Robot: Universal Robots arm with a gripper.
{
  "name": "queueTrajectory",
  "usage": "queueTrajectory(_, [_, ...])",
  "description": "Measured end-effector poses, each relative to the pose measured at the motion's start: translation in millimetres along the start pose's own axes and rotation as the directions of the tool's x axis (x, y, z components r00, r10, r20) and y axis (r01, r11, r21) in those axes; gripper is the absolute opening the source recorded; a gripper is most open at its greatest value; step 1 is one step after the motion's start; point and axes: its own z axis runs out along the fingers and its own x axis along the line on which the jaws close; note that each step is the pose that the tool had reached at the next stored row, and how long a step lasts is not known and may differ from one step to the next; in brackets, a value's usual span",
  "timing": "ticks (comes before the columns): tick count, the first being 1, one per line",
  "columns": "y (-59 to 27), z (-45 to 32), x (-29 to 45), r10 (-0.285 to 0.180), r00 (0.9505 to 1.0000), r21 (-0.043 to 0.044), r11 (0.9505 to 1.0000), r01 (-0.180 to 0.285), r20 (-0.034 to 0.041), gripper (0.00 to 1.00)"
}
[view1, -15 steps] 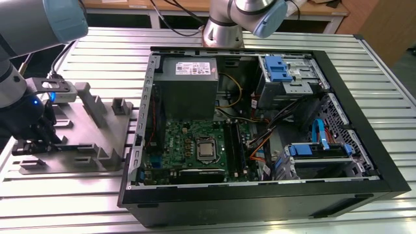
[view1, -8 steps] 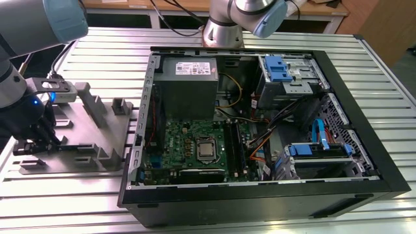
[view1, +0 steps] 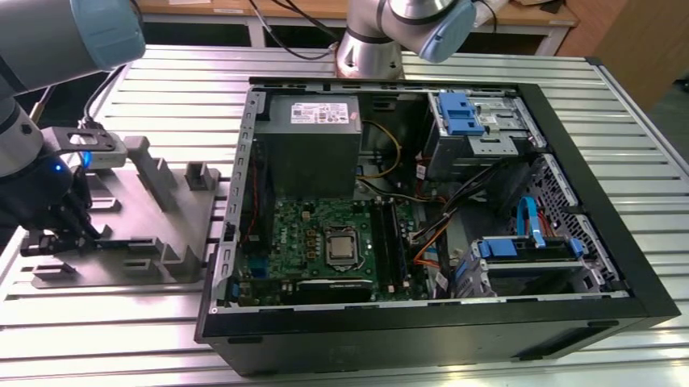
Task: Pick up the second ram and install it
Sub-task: 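Pick up the second ram and move it above second insertion slot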
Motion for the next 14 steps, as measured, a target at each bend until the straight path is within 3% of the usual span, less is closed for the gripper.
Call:
queueTrajectory(5, [-5.4, -0.5, 0.5, 0.0, 1.0, -0.0004, 1.0, 0.0, -0.0002, 0.22])
queueTrajectory(14, [-5.9, -0.5, 0.5, 0.0, 1.0, -0.0003, 1.0, 0.0, -0.0002, 0.22])
